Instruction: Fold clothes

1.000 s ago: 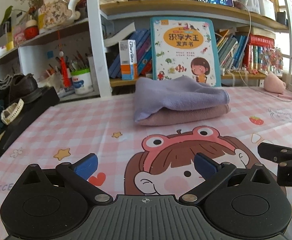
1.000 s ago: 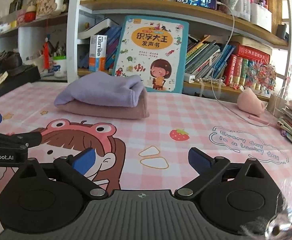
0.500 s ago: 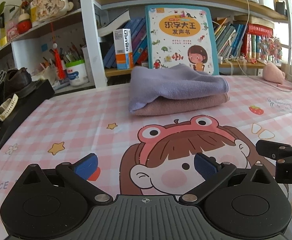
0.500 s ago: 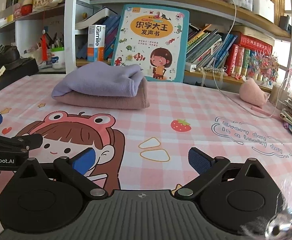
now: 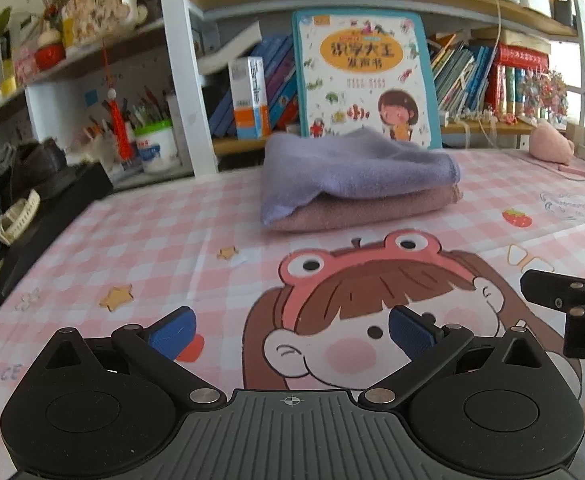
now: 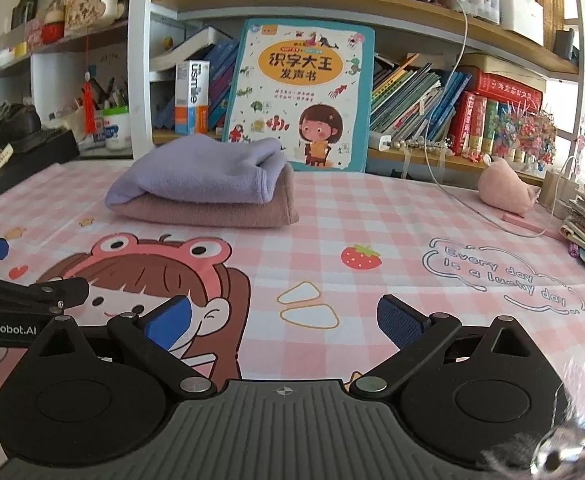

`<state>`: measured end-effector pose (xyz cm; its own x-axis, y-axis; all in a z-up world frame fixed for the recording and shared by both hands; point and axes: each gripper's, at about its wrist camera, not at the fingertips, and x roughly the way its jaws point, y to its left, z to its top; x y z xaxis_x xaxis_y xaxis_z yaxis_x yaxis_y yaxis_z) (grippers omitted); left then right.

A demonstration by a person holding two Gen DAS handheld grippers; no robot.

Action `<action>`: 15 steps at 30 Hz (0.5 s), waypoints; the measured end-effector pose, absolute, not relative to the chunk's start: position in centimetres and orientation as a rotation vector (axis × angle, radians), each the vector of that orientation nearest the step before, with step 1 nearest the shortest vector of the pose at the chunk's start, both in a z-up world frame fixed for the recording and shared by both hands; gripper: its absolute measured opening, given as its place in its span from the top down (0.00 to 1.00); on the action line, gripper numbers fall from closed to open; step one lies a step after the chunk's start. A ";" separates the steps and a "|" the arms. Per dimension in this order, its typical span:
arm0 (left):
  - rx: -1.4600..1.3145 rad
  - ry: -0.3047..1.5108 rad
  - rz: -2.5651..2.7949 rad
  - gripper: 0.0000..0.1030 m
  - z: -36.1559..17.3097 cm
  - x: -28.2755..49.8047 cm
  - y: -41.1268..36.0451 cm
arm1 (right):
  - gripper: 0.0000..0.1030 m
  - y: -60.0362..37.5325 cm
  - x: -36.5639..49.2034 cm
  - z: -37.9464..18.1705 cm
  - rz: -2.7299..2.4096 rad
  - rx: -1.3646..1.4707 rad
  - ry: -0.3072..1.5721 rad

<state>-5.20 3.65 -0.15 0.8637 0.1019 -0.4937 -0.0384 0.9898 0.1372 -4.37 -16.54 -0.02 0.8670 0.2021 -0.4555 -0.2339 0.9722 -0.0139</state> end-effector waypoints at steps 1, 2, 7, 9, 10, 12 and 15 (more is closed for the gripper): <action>0.110 0.490 0.067 0.00 0.1 -5.5 3.7 | 0.03 -16.6 -4.6 0.1 0.231 -0.064 0.454; 0.094 0.457 0.058 0.00 0.3 -5.9 3.7 | 0.03 -16.7 -4.8 0.2 0.236 -0.057 0.436; 0.065 0.432 0.048 0.00 0.7 -5.4 3.8 | 0.03 -16.6 -5.6 0.7 0.247 -0.051 0.338; 0.086 0.430 0.063 0.00 0.5 -5.1 3.6 | 0.02 -16.3 -5.5 0.8 0.239 -0.072 0.332; 0.089 0.433 0.067 0.00 0.4 -5.1 3.6 | 0.02 -16.2 -5.4 0.8 0.238 -0.075 0.338; 0.089 0.437 0.070 0.00 0.4 -5.2 3.5 | 0.02 -16.2 -5.4 0.8 0.228 -0.075 0.342; 0.084 0.441 0.066 0.00 0.3 -5.2 3.6 | 0.01 -16.2 -5.3 0.8 0.217 -0.076 0.346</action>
